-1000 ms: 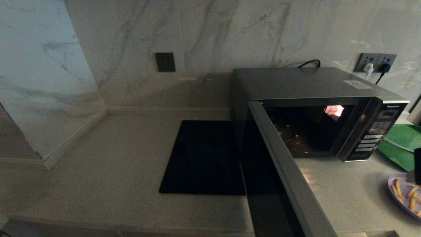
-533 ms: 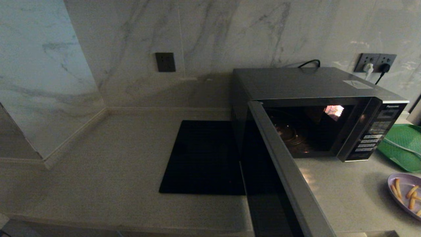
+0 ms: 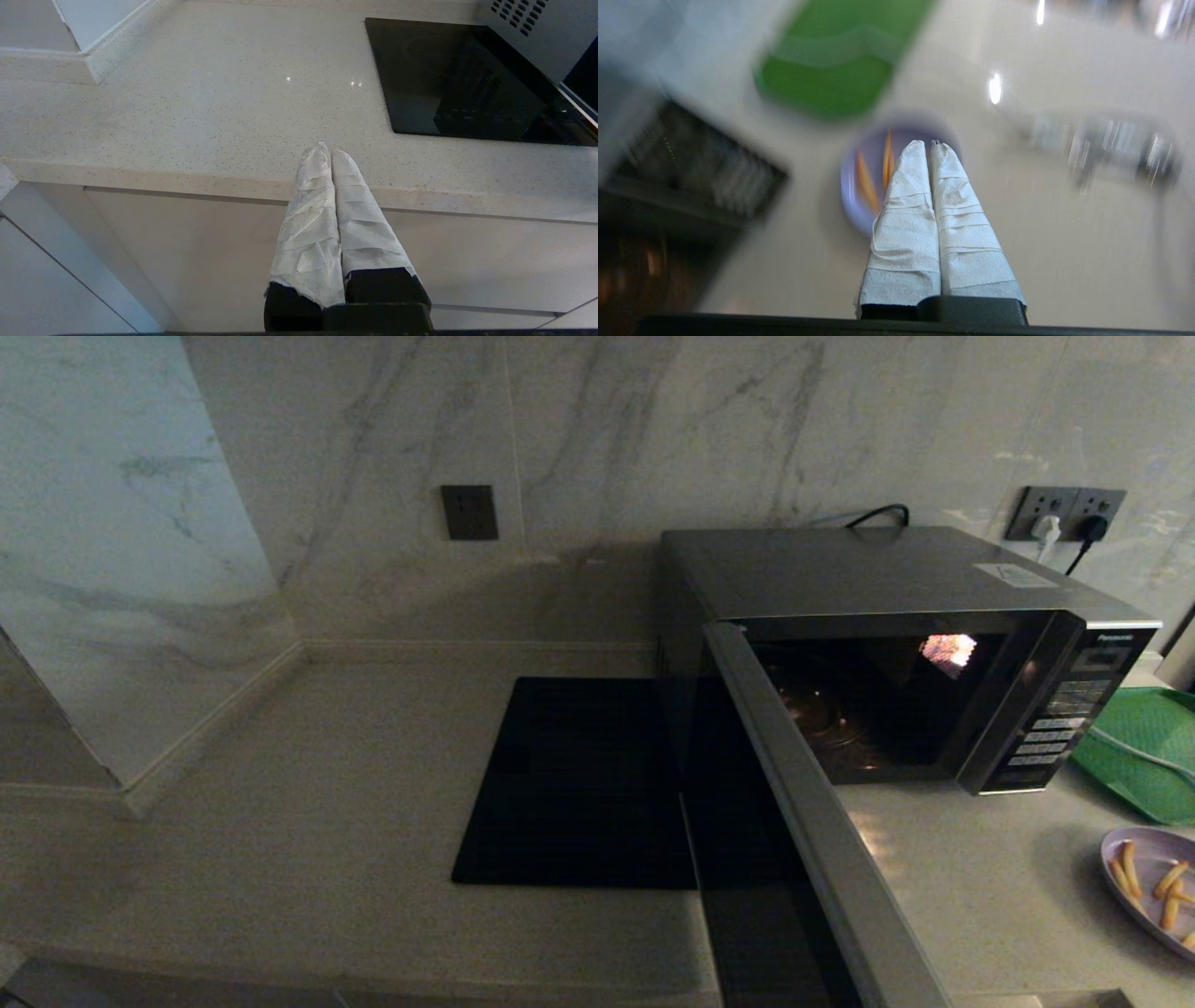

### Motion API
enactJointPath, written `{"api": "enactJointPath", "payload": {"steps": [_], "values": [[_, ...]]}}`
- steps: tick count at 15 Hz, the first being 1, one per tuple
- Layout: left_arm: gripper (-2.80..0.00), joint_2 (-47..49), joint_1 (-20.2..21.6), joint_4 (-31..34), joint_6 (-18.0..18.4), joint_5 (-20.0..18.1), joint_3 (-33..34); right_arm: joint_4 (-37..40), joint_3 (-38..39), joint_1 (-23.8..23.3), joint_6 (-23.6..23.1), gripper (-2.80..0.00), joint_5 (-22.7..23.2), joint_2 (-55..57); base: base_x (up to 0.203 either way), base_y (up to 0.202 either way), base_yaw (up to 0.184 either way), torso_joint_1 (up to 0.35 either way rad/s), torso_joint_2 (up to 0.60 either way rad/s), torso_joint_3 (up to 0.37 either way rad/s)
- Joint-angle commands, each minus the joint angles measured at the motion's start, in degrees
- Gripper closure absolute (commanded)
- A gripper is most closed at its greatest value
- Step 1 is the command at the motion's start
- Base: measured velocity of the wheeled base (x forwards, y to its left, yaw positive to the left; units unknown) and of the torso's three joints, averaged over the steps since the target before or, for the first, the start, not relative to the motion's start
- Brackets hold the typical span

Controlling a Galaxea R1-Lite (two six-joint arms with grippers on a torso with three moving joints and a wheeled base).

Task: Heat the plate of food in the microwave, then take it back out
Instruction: Put the plate in the microwave oven

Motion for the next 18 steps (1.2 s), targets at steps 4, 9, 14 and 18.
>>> {"api": "enactJointPath", "payload": {"steps": [4, 9, 14, 18], "values": [[0.0, 0.0, 0.0, 0.0, 0.0, 0.0, 0.0, 12.7, -9.5, -4.5, -1.4, 0.0, 4.4, -0.9, 0.0, 0.0, 0.0, 0.0, 0.0, 0.0], [0.0, 0.0, 0.0, 0.0, 0.0, 0.0, 0.0, 15.8, -11.8, -10.5, -5.1, 0.0, 8.8, 1.0, 0.0, 0.0, 0.0, 0.0, 0.0, 0.0], [0.0, 0.0, 0.0, 0.0, 0.0, 0.0, 0.0, 28.8, -16.5, -10.7, -5.9, 0.0, 11.5, 4.0, 0.0, 0.0, 0.0, 0.0, 0.0, 0.0], [0.0, 0.0, 0.0, 0.0, 0.0, 0.0, 0.0, 28.5, -16.5, -10.7, -8.0, -2.8, 11.2, 10.7, 0.0, 0.0, 0.0, 0.0, 0.0, 0.0]]}}
